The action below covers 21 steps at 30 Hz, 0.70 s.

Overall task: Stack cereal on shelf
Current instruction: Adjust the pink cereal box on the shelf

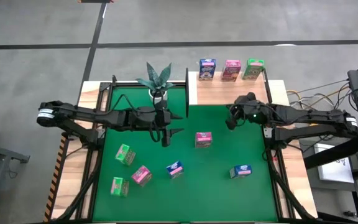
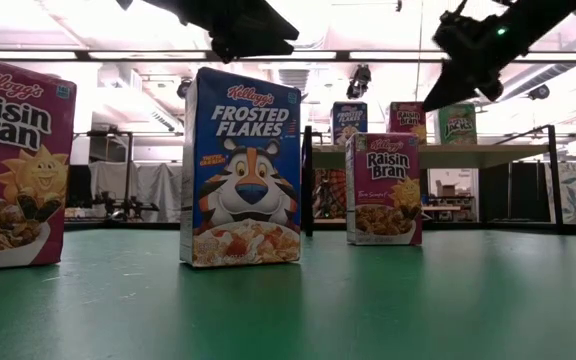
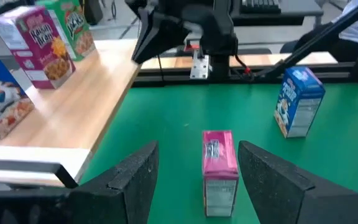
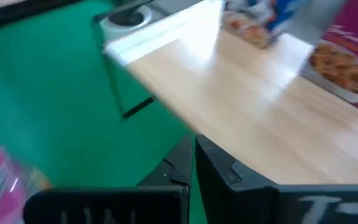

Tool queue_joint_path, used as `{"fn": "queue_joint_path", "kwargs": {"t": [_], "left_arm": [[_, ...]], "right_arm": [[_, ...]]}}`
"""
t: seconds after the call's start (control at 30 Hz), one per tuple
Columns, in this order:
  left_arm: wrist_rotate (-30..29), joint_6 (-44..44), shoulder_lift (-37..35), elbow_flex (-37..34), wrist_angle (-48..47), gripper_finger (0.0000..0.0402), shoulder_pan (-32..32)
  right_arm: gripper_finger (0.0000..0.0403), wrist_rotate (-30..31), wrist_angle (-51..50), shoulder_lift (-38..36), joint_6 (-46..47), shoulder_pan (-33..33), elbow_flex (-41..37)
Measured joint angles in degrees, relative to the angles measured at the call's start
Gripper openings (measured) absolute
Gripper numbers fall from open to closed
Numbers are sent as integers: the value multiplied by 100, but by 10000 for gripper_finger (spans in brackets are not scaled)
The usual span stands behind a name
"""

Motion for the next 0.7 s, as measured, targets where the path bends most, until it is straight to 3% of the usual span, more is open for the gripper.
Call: {"fn": "queue_joint_path", "kwargs": {"t": [0.17, 0.7], "left_arm": [[-16, 212, 0, 2, 31, 204, 14], [-20, 532, -2, 11, -115, 204, 28]], "right_arm": [[9, 800, 9, 528, 737, -163, 372], [9, 806, -734, 2199, 810, -1836, 2185]]}}
